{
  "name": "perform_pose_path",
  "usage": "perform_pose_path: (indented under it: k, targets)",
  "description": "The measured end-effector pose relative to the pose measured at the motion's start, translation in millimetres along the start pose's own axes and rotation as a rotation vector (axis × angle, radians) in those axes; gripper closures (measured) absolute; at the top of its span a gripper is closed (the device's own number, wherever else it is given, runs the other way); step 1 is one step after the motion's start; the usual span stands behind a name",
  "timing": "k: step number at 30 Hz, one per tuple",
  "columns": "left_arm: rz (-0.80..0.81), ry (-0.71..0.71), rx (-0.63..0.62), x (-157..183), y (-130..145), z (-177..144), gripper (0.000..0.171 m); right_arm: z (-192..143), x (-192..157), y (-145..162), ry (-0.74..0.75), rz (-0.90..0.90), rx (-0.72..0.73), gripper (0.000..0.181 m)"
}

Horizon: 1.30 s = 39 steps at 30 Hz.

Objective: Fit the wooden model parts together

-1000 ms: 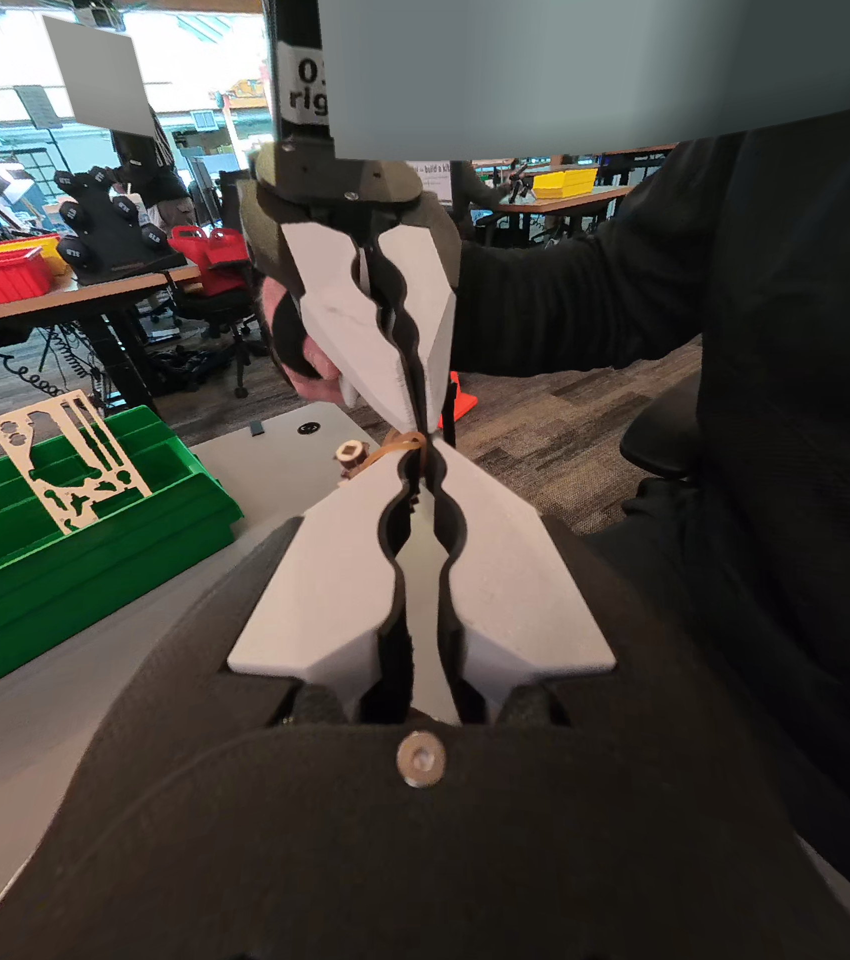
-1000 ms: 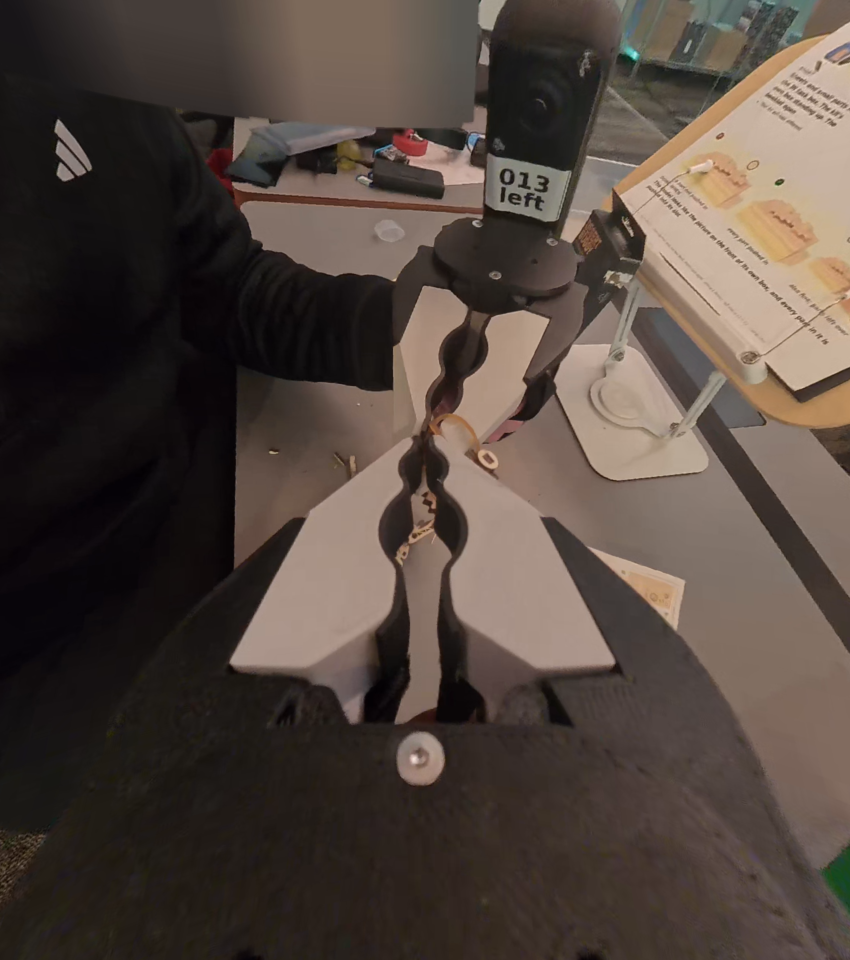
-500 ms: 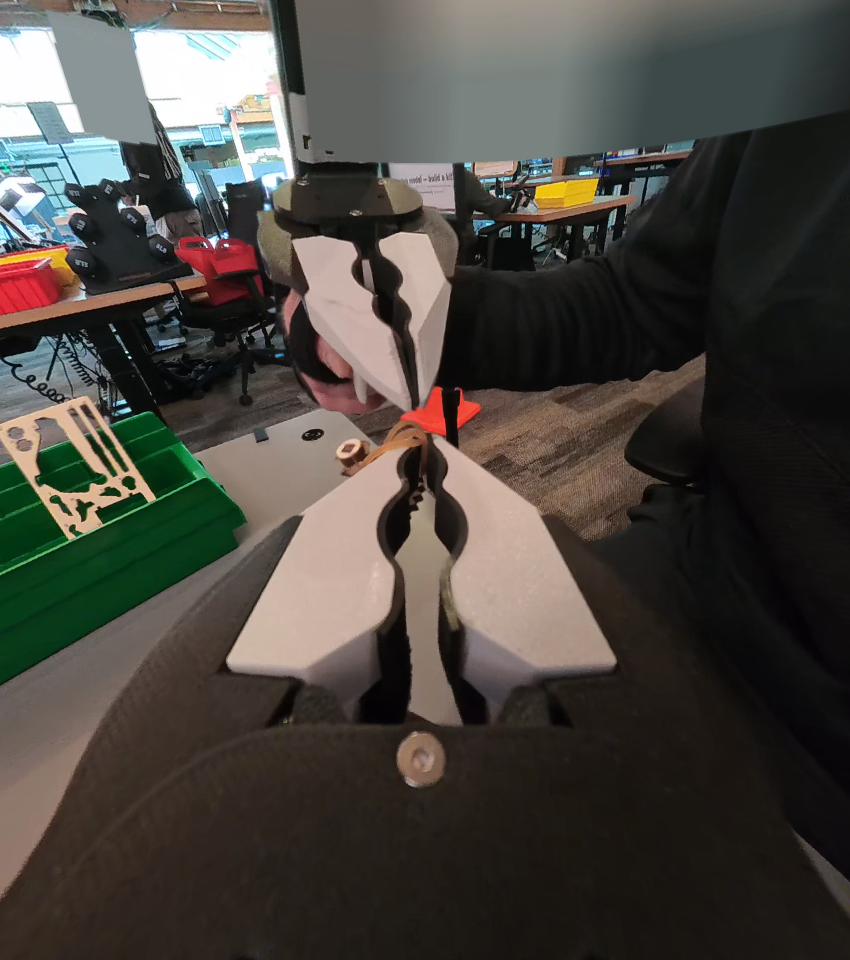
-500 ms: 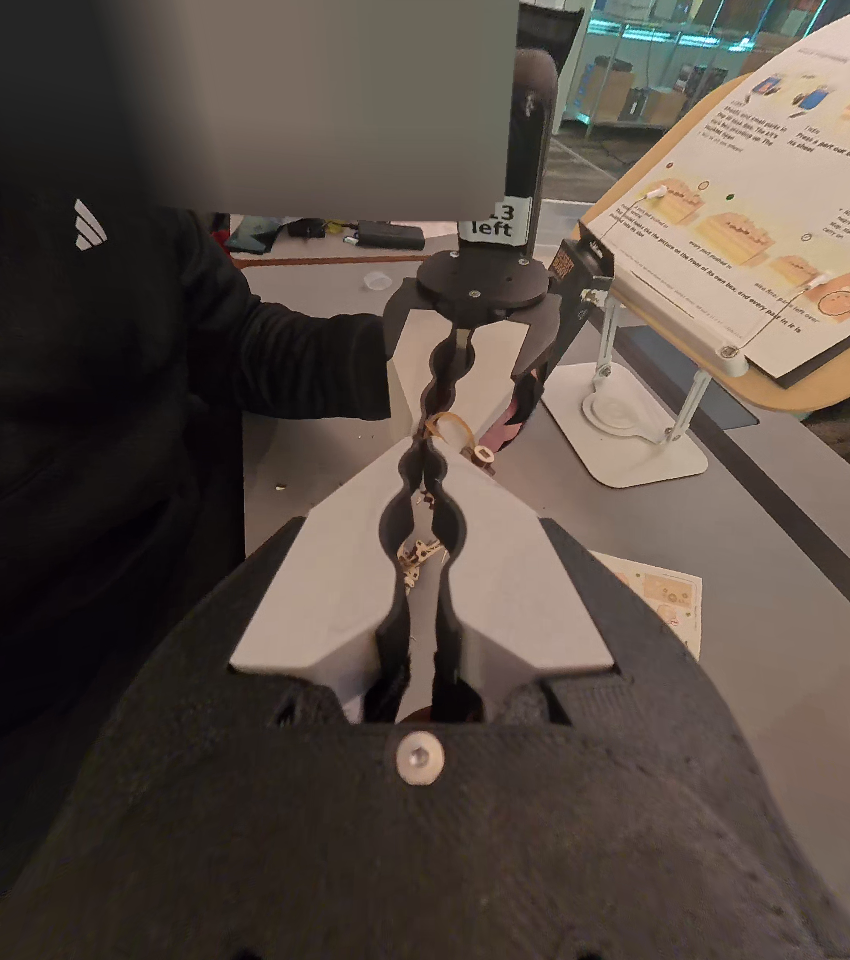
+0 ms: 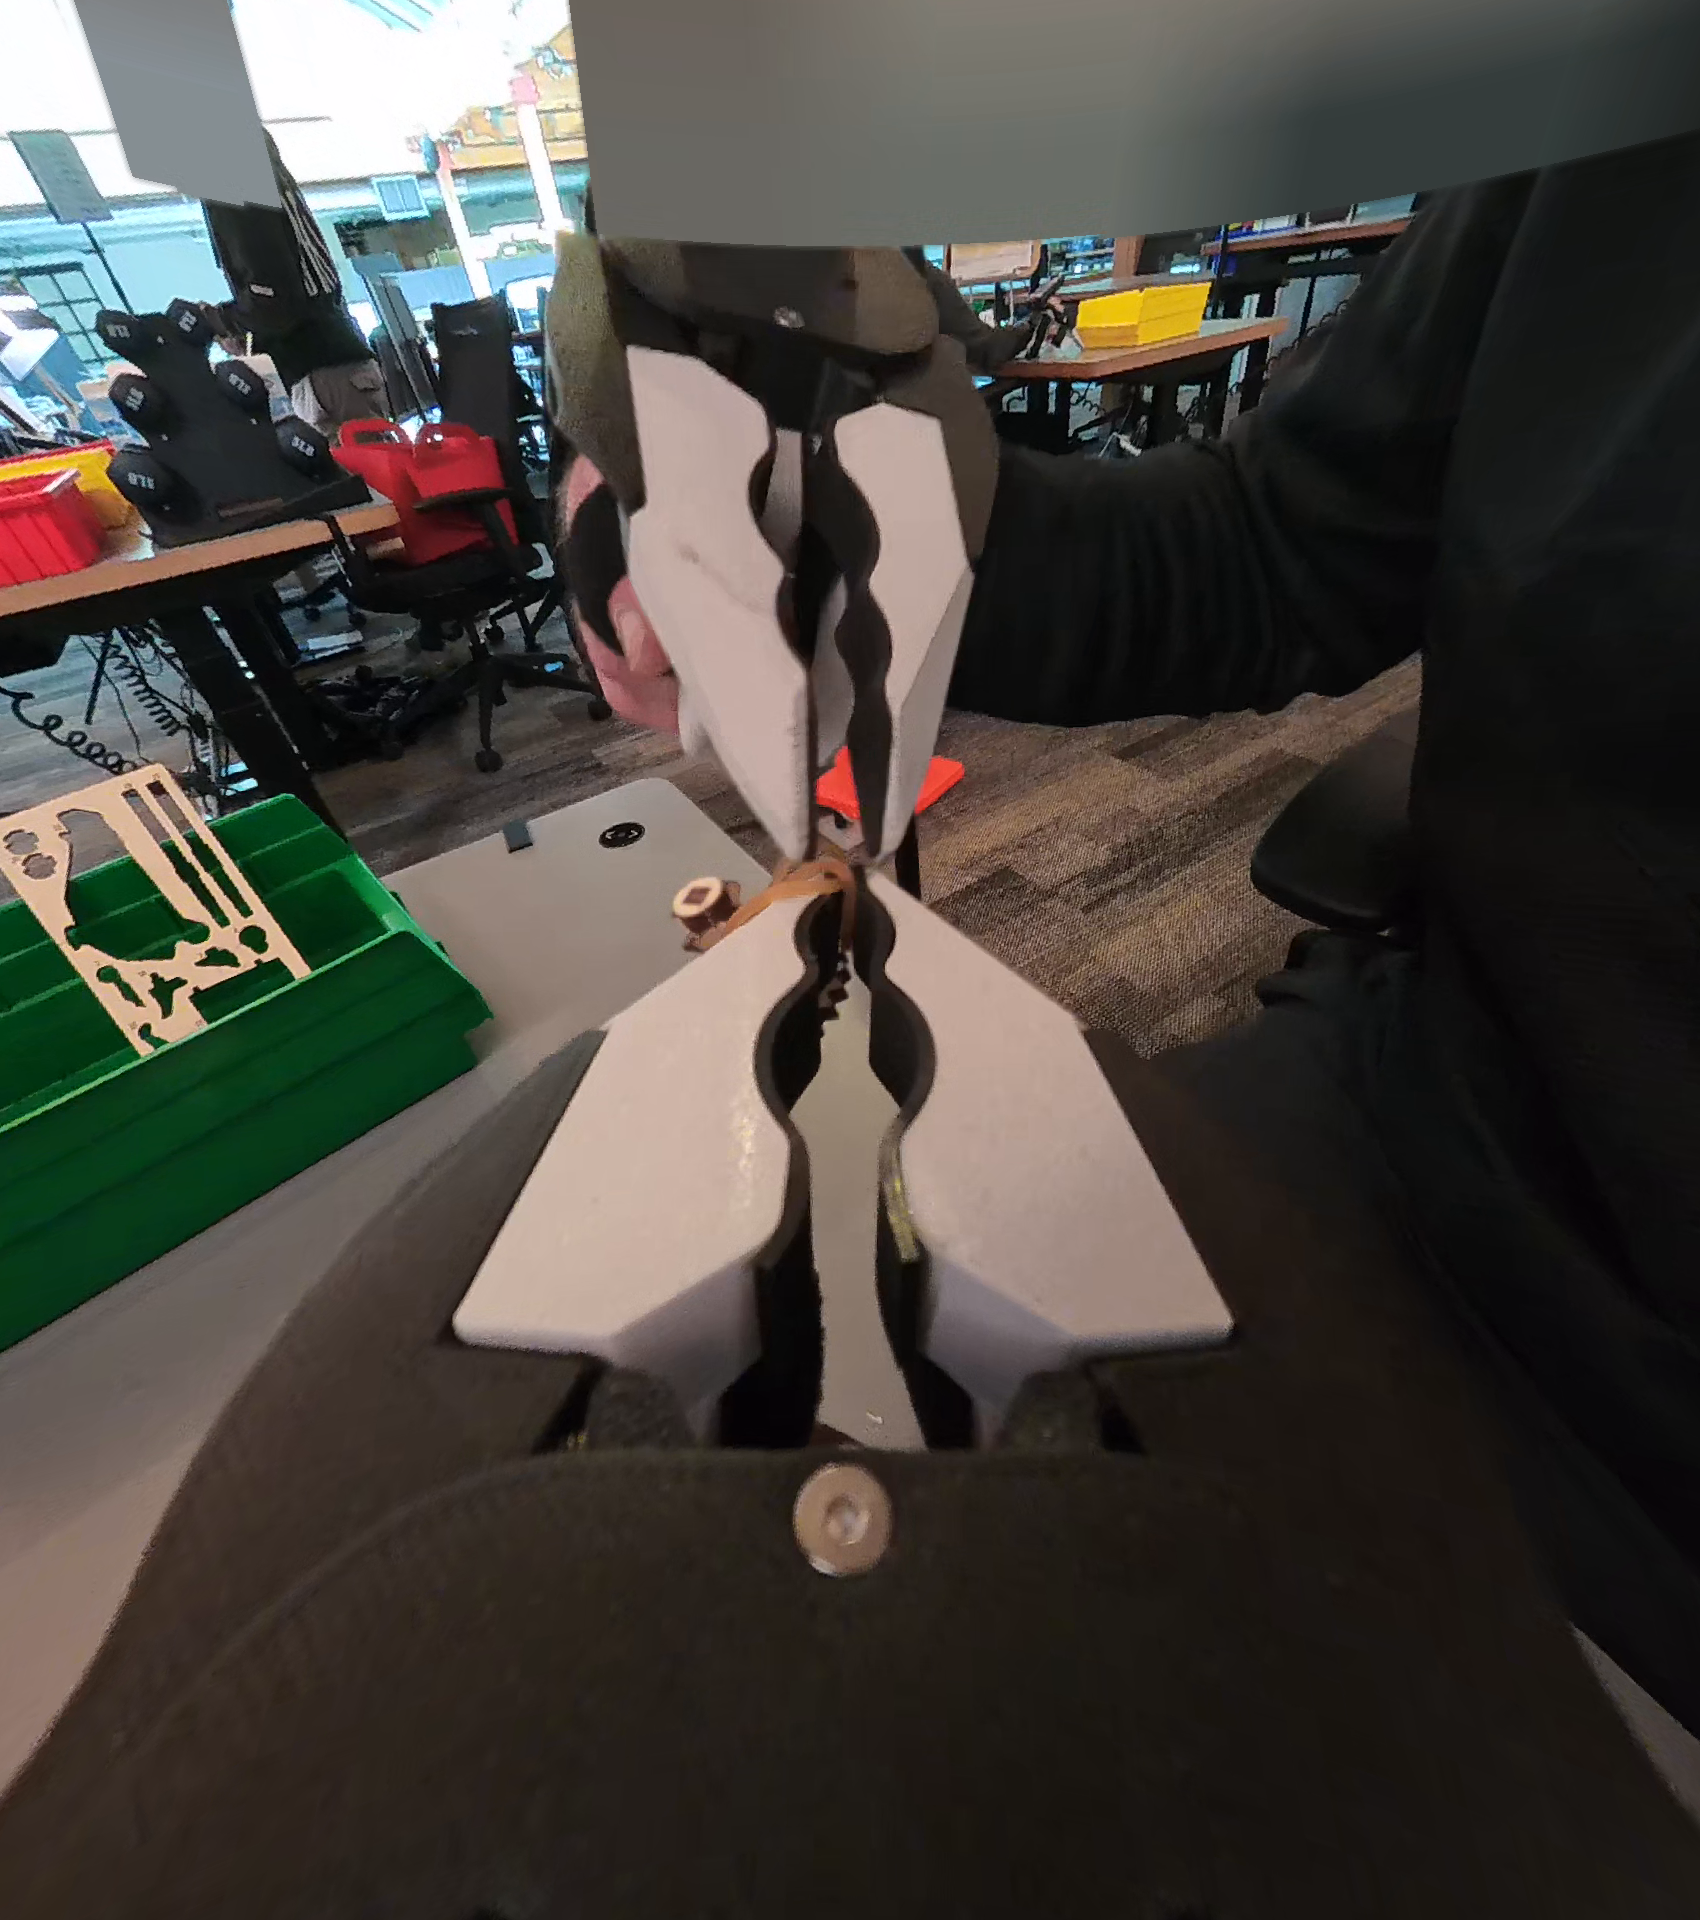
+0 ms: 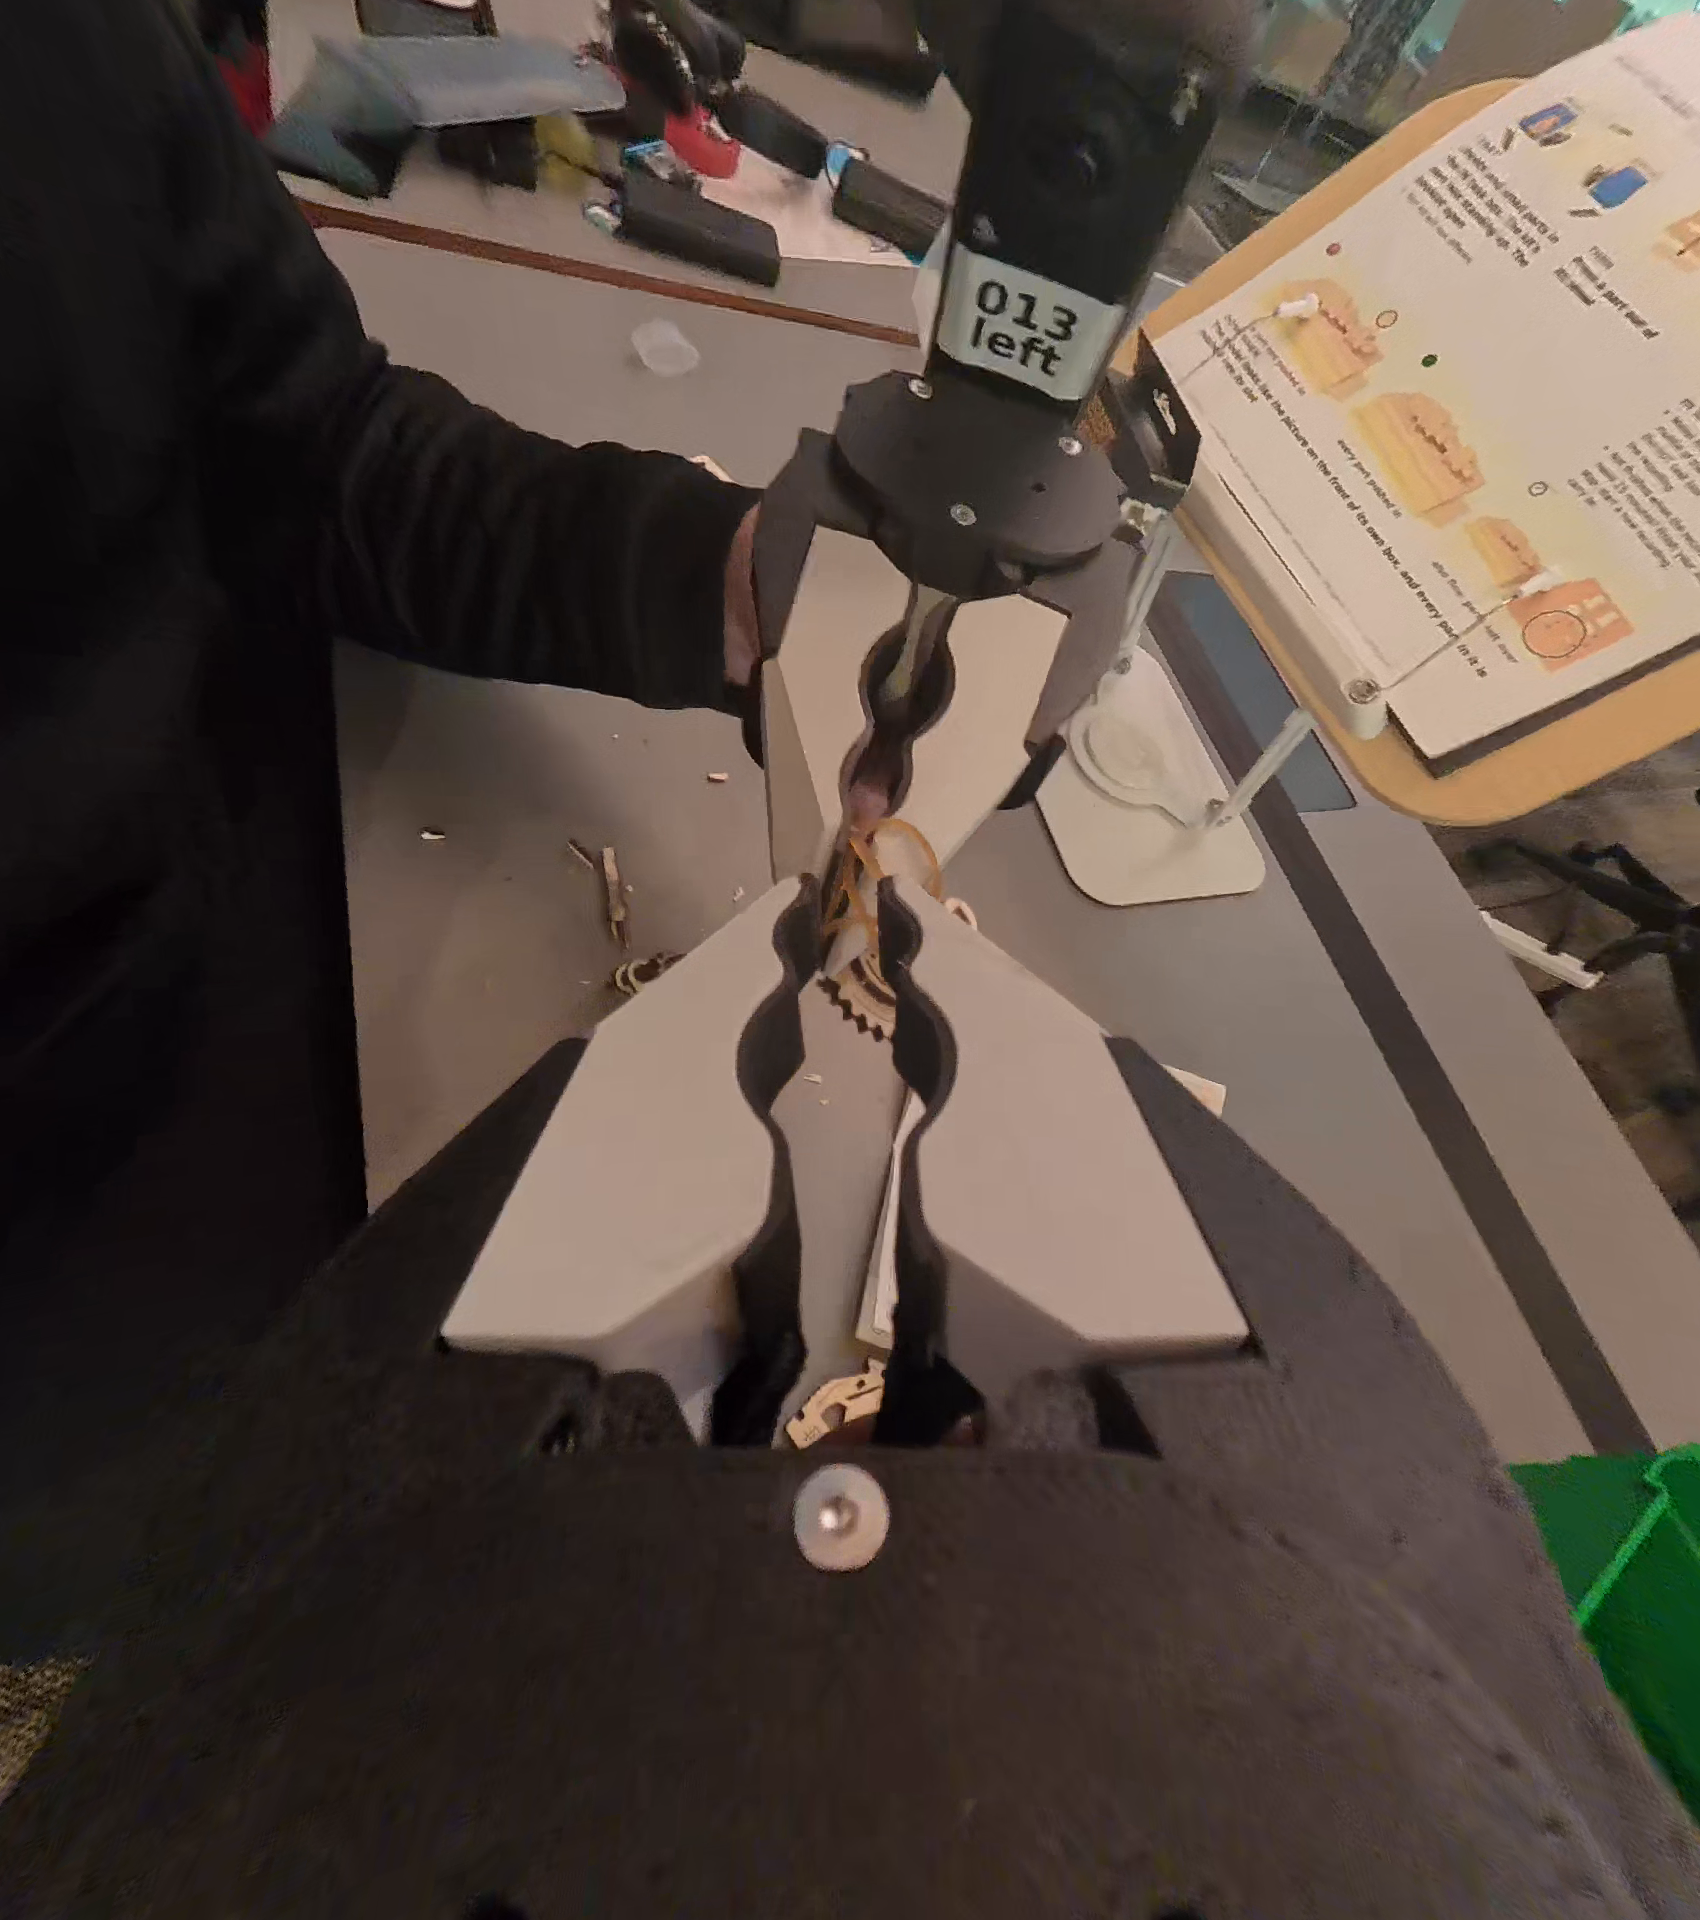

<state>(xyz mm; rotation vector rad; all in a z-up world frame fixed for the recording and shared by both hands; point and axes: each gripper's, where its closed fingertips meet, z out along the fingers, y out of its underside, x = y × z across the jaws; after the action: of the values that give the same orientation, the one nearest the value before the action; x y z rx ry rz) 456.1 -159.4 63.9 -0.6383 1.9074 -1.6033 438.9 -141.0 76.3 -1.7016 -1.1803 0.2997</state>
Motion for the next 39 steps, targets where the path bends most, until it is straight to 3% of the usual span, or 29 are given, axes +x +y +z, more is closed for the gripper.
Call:
perform_pose_path:
  k: [7,20,33,39]
  targets:
    - [0.020,0.000,-0.052,3.2,5.3,4.0,0.171,1.2,-6.9,3.9,-0.049,-0.012,-0.058,0.181]
    - [0.056,0.066,-0.110,18.8,14.0,10.7,0.171,2.1,-20.6,13.8,-0.150,0.018,0.027,0.181]
    - [-0.020,0.075,-0.026,10.4,11.0,10.6,0.171,-11.4,-11.5,5.4,-0.084,0.136,0.174,0.181]
    - [-0.037,0.078,0.001,8.6,9.9,12.7,0.171,-10.6,-12.1,8.4,-0.070,0.135,0.159,0.181]
